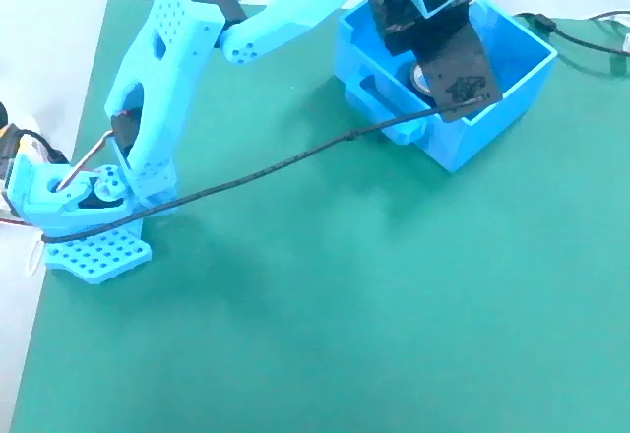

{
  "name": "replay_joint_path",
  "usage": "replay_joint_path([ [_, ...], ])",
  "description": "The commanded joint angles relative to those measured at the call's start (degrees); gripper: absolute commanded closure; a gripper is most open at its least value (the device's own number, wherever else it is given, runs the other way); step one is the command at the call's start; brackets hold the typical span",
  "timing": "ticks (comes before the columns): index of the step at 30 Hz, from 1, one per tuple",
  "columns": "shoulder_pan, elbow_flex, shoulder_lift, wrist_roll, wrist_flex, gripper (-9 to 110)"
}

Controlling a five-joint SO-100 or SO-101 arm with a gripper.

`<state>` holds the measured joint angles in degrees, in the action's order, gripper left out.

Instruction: Put the tape in the box

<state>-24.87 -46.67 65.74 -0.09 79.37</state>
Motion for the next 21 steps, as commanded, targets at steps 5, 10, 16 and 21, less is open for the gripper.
replay_joint_path([
  [5,2.6,5.6,10.4,-1.1,2.5,70],
  [10,5.2,5.6,16.9,-1.9,6.2,70],
  [16,10.5,5.1,24.9,-3.7,12.5,70],
  [21,16.3,4.9,31.2,-4.0,18.1,70],
])
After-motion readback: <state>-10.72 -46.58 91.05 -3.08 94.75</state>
